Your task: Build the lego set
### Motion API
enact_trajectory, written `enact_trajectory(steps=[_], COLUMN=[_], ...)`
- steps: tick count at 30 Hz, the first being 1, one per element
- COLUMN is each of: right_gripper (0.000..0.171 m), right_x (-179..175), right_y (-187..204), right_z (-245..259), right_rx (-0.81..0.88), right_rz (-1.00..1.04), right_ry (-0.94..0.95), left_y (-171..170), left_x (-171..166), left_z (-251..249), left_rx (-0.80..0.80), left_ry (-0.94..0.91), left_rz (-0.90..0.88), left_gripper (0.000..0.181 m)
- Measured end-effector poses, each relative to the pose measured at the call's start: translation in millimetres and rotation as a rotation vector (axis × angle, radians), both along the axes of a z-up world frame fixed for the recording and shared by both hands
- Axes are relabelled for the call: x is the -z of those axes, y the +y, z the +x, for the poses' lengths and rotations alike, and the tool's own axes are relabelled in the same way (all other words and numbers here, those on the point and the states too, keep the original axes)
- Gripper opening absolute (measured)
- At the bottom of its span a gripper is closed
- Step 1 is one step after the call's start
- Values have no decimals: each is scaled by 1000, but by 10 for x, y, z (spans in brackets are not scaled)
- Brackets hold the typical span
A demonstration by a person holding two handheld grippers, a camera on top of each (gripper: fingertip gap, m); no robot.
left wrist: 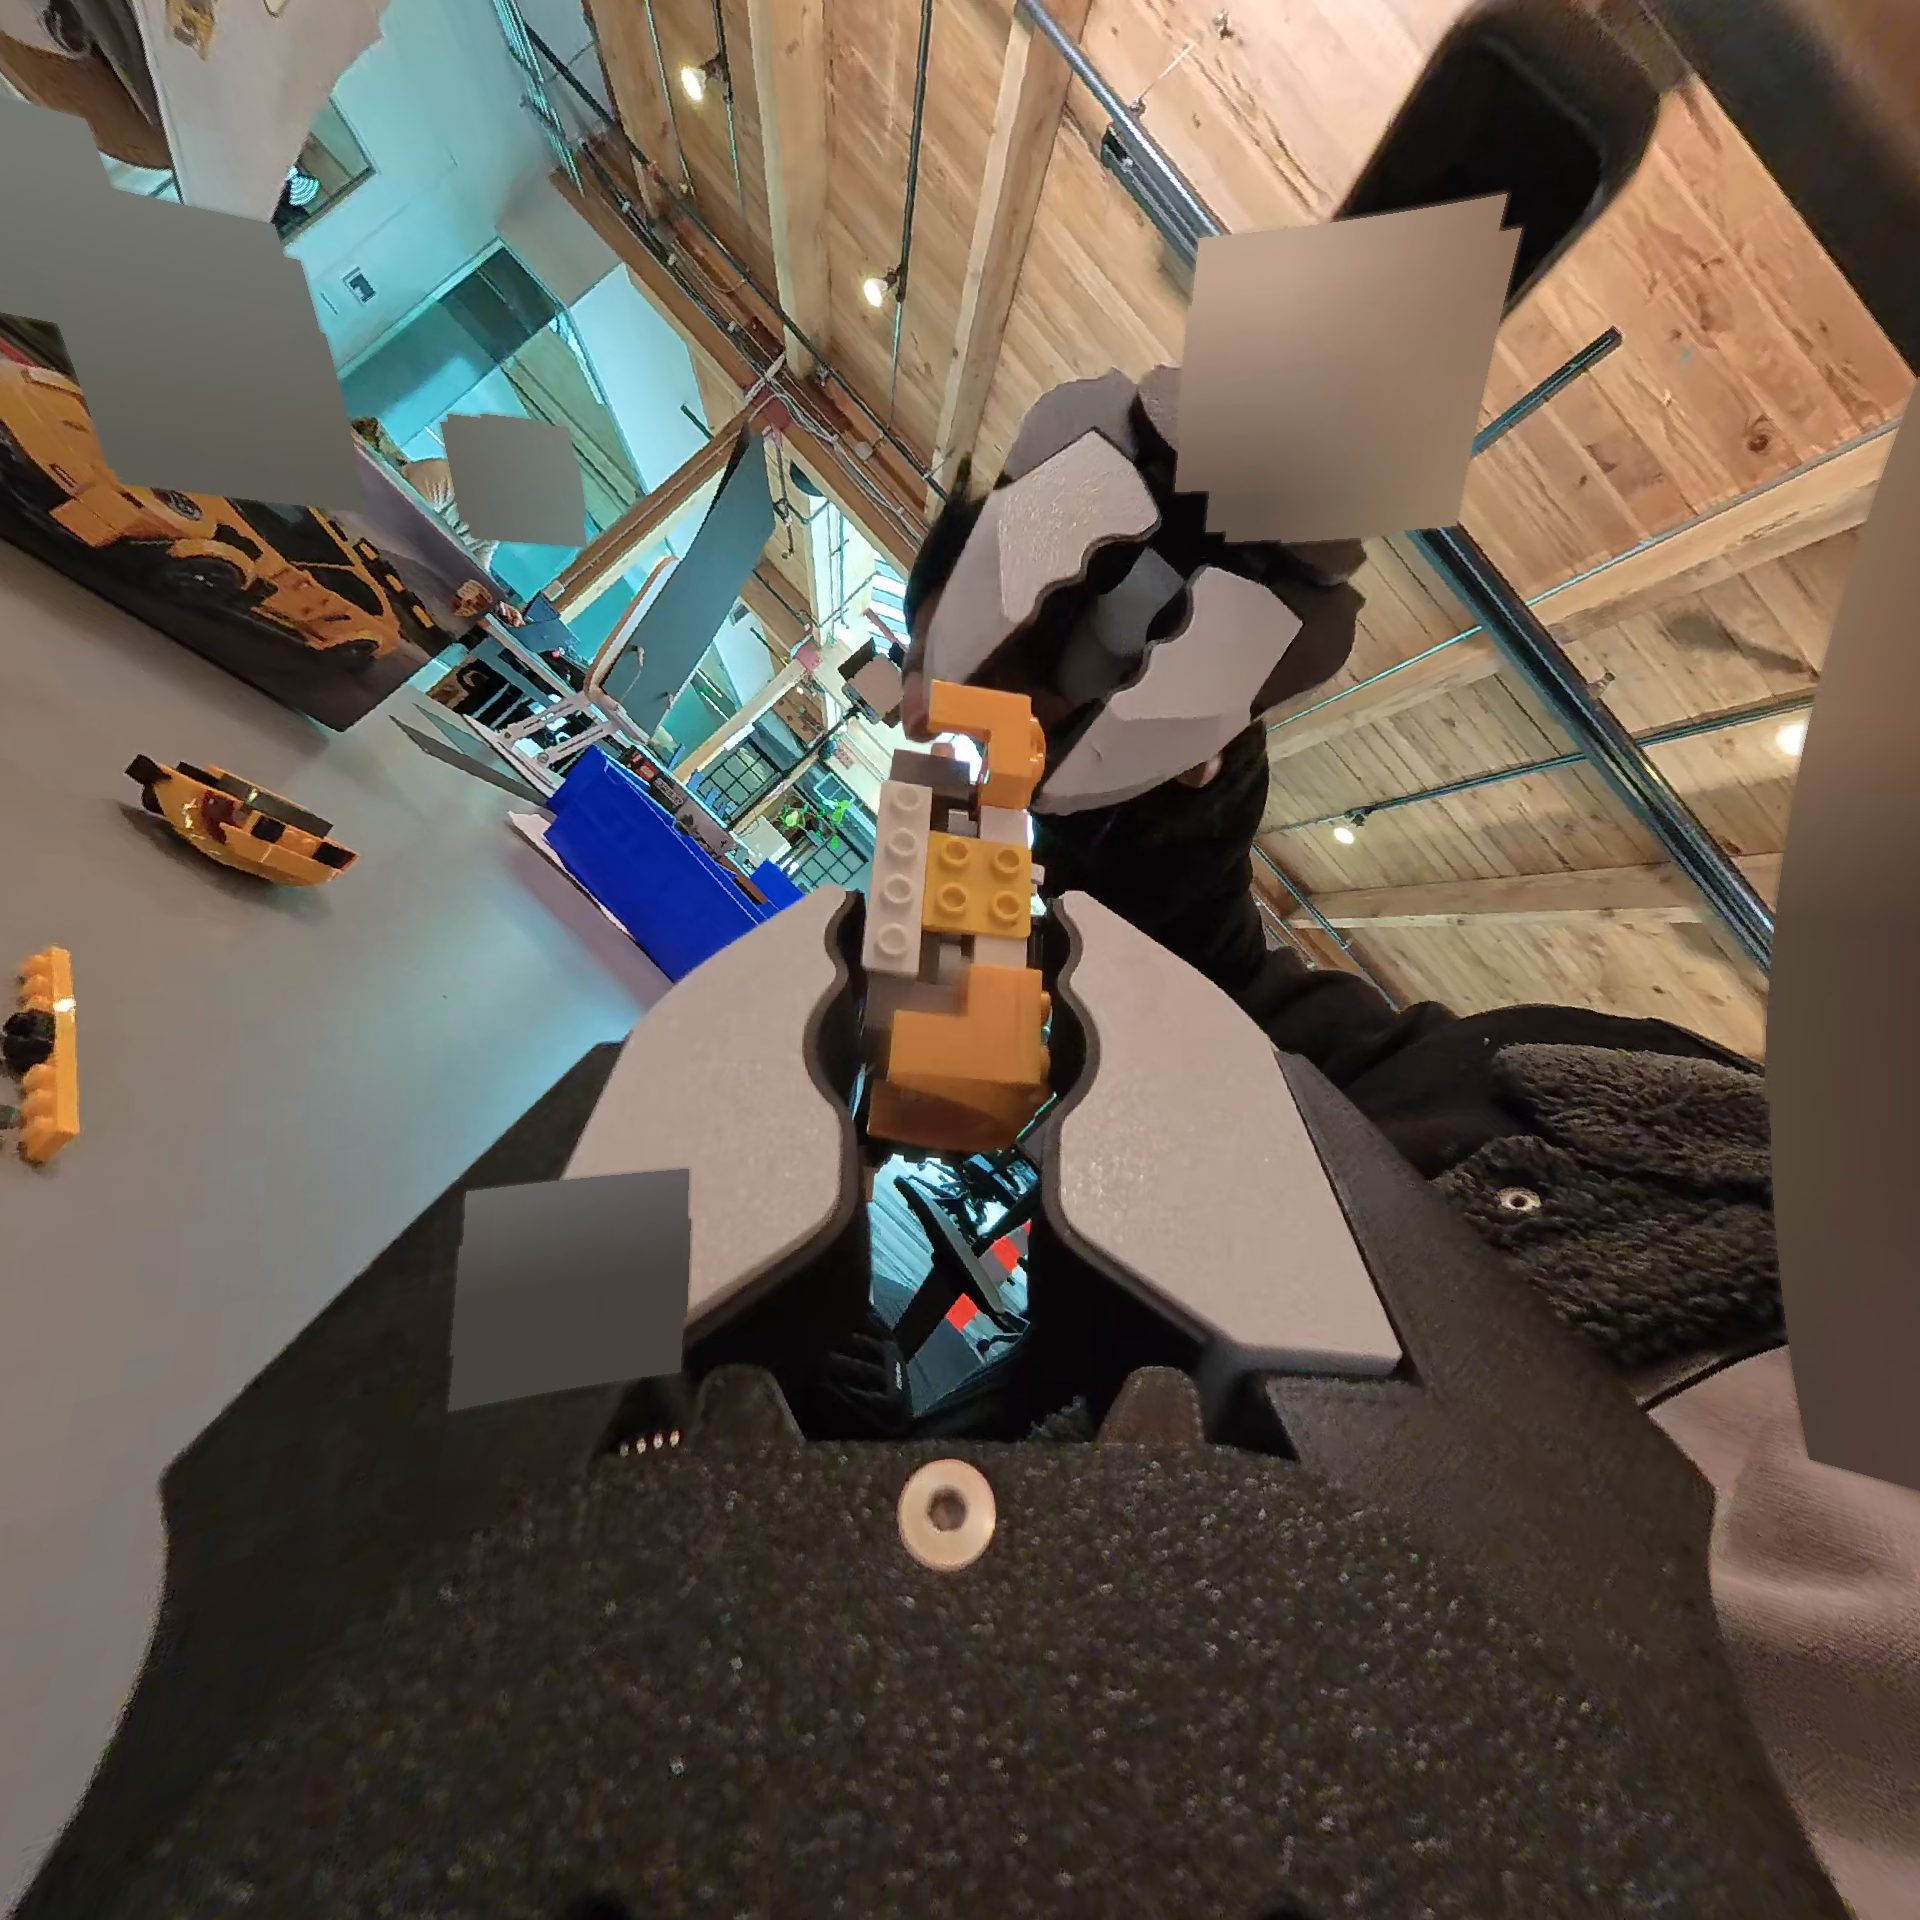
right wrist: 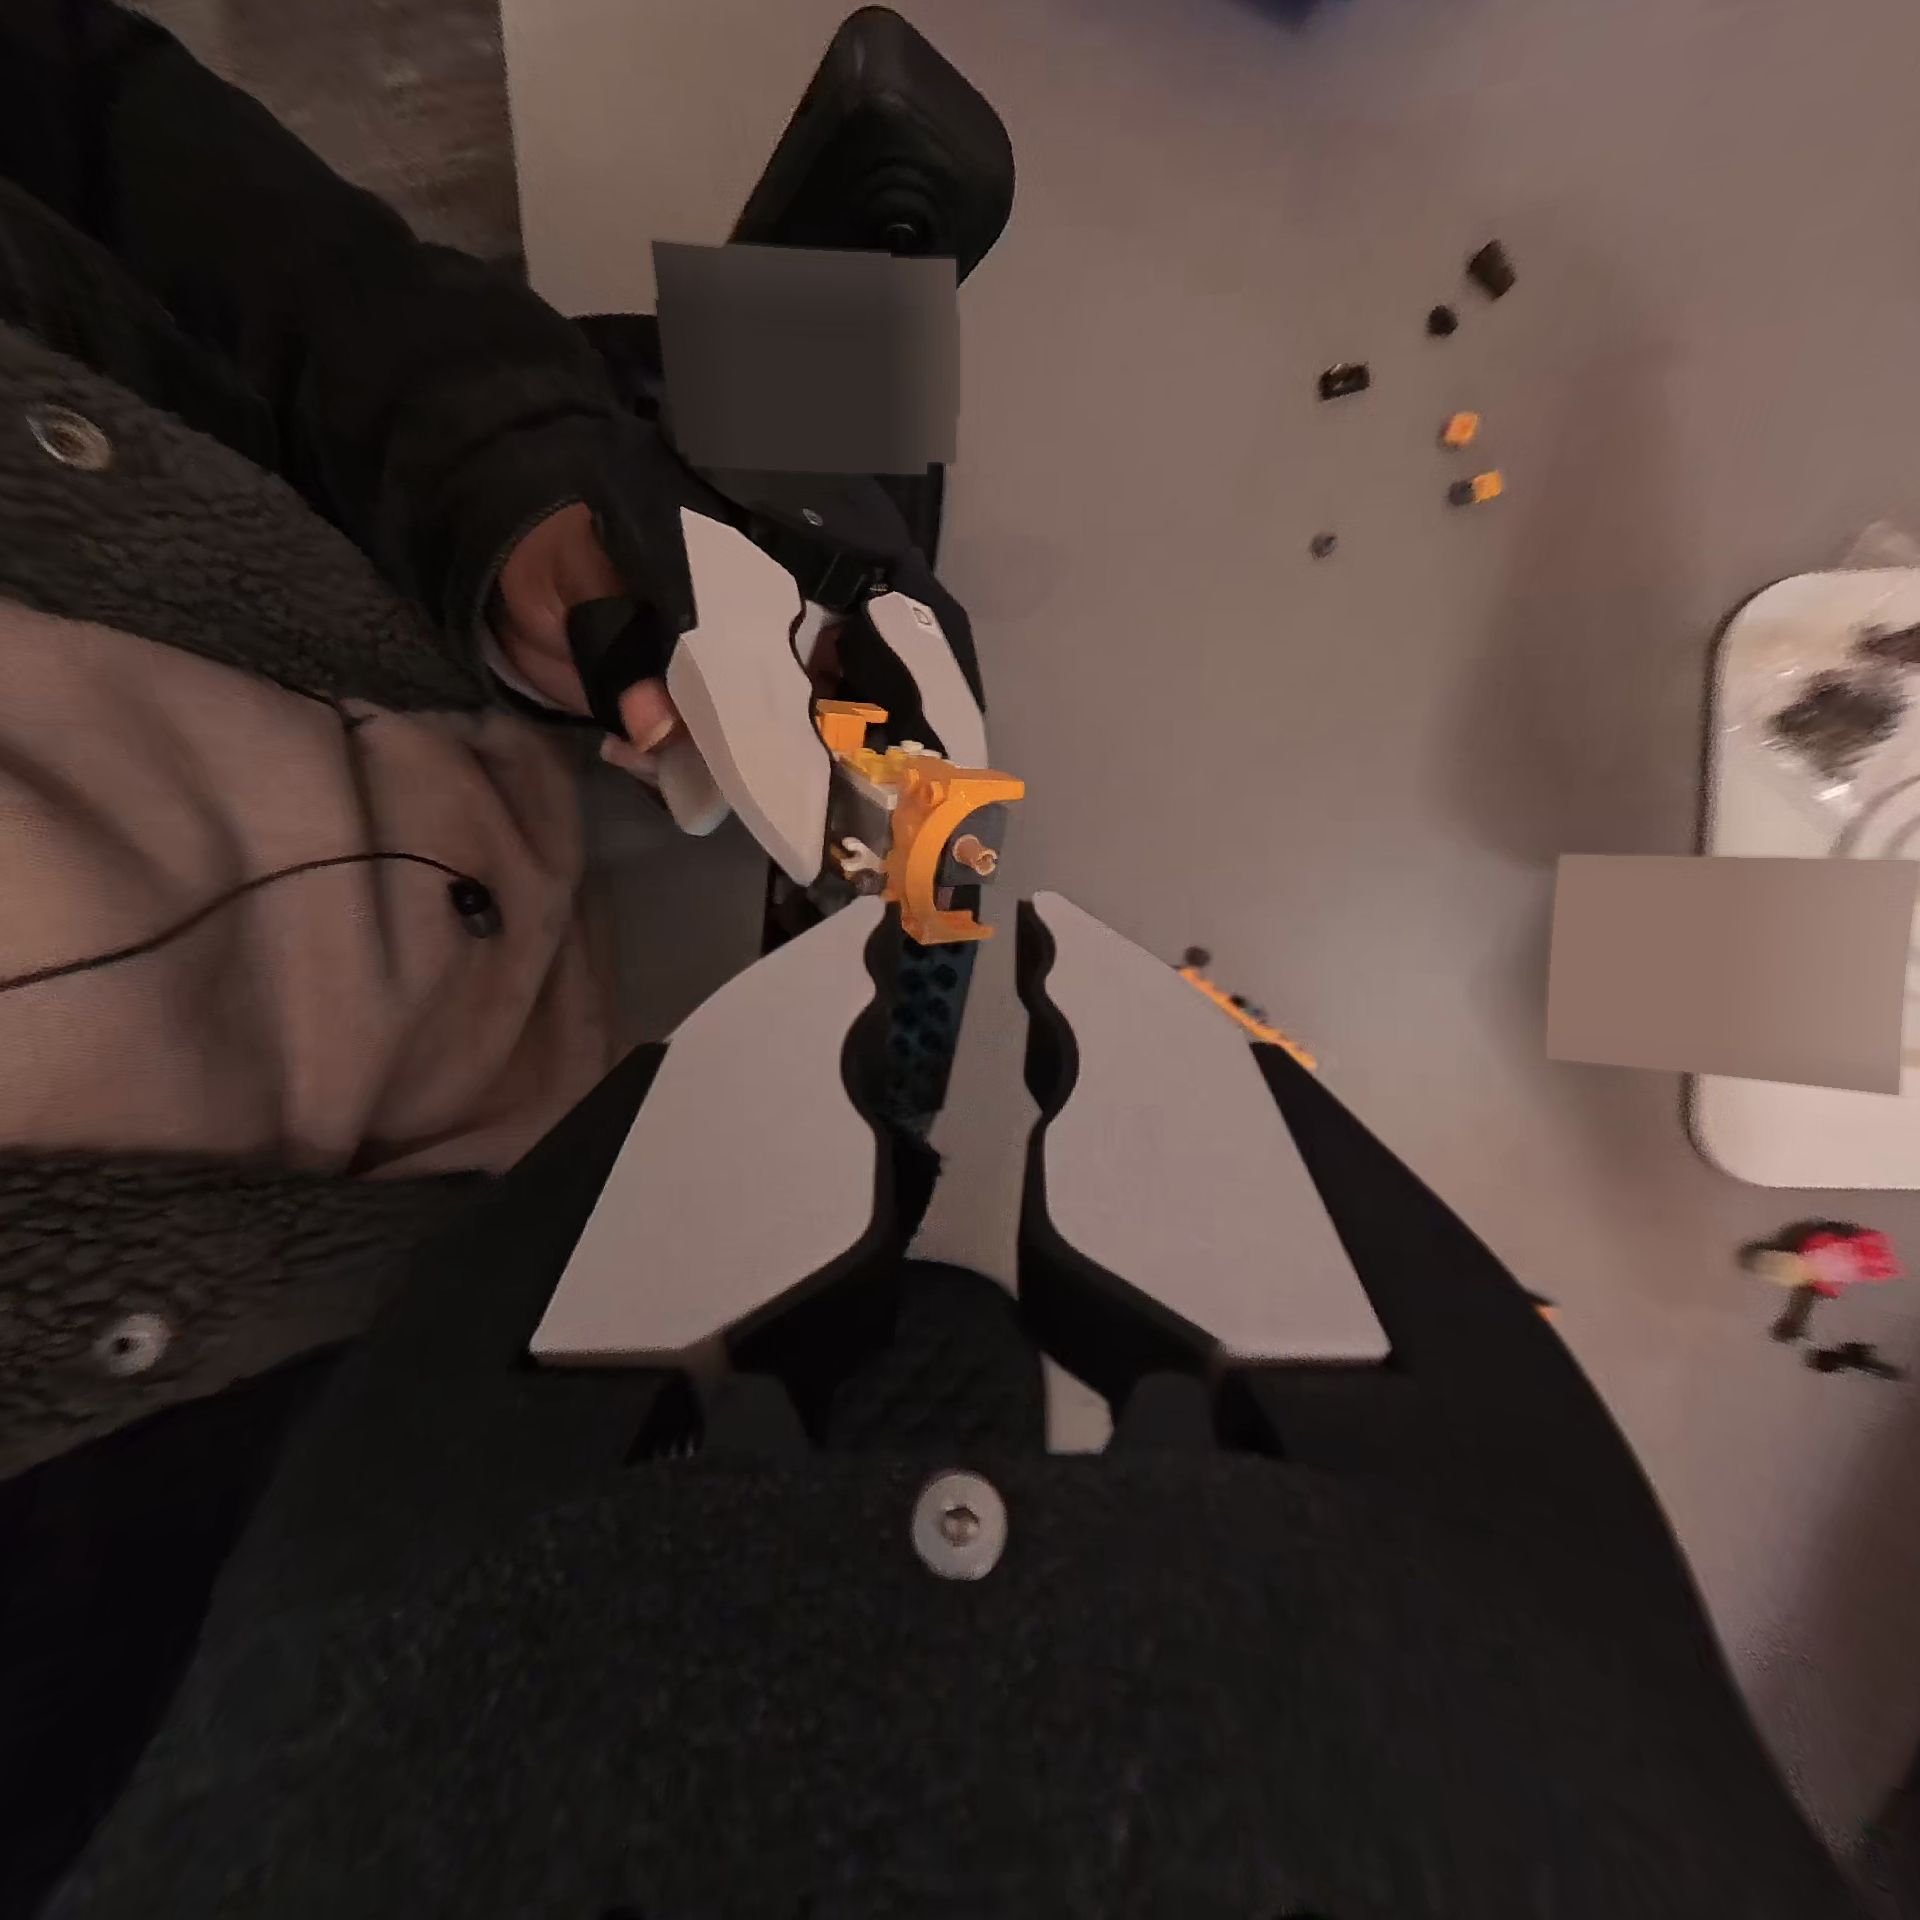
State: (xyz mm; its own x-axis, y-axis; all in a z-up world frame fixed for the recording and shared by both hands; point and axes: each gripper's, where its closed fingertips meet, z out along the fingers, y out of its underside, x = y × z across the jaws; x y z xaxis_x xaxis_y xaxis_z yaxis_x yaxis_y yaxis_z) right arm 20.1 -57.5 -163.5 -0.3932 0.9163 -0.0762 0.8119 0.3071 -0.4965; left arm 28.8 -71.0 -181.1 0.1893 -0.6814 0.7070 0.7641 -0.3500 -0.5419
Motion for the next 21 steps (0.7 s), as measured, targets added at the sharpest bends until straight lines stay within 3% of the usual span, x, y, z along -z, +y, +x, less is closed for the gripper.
enact_trajectory(steps=[6,21], right_gripper=[29,36], right_x=[42,-48], right_y=[-101,-133], right_z=[-78,-23], right_rx=[-65,-182], right_rz=[141,-1], right_ry=[130,109], left_y=[-6,-76], left_x=[-19,-89], left_z=[-20,44], left_rx=[-60,-151], left_ry=[61,239], left_rz=[29,139], left_gripper=[32,32])
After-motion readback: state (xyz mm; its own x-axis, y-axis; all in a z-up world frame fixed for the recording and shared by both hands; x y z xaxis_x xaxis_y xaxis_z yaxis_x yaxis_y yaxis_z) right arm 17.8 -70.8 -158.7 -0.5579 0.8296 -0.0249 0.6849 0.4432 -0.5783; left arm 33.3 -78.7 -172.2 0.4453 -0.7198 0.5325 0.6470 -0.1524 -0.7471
